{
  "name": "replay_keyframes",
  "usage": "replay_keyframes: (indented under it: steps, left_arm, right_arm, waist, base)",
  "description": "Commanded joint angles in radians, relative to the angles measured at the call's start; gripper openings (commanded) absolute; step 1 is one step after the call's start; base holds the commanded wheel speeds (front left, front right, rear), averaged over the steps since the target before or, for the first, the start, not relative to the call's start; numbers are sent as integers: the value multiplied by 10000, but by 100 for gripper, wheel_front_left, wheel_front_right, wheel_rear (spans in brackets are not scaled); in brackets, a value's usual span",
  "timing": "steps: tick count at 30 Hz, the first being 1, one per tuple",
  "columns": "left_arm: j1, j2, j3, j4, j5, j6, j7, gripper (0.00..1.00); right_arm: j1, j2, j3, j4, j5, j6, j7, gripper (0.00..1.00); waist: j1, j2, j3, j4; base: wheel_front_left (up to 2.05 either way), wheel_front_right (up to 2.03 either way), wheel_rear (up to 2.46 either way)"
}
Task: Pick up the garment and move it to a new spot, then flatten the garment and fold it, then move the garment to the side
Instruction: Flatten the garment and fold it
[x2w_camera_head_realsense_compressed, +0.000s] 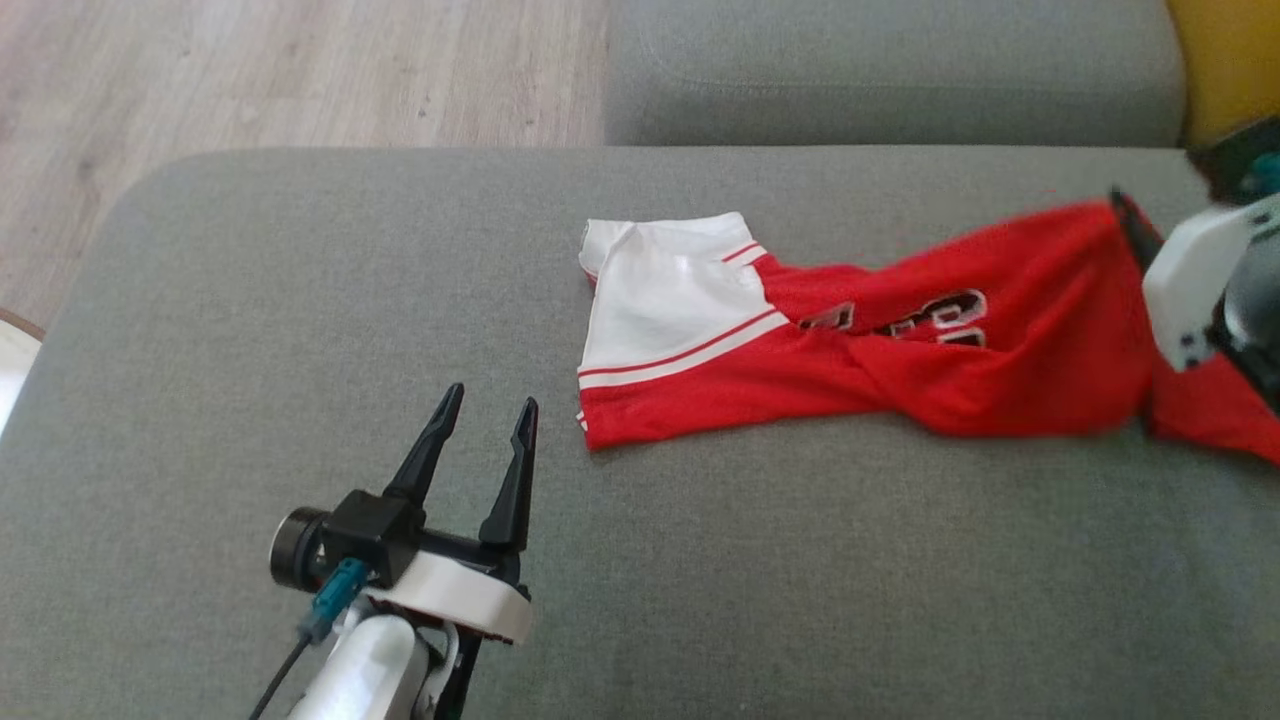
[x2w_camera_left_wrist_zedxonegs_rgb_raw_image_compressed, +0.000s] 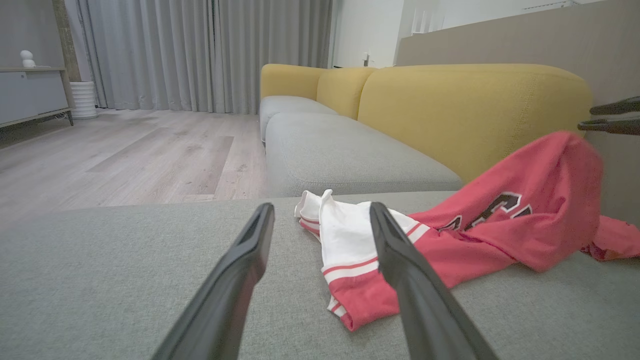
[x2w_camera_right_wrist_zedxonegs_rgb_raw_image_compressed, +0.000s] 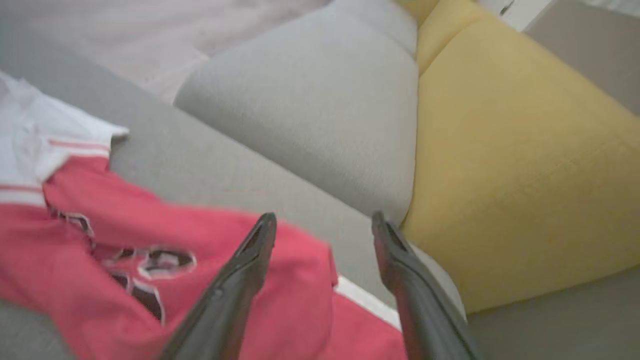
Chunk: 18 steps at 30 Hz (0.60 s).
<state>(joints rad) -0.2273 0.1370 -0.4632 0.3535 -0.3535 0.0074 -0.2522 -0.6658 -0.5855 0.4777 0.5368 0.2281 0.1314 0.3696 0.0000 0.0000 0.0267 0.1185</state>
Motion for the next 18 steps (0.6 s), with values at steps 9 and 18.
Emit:
replay_keyframes:
  steps: [9, 18]
  left_arm:
    - [-549, 144, 733, -510, 189, -32, -95, 100]
    - [-304, 83, 1152, -863, 202, 25, -95, 100]
  right_arm:
    - [-486, 1532, -1259, 527, -313, -7, -3581, 100]
    - [1974, 3332, -2813, -1099, -423, -7, -5575, 100]
  waist:
    - [0, 0, 217, -467]
    - [0, 0, 172, -1078]
  base:
    - [0, 0, 0]
    - [0, 0, 0]
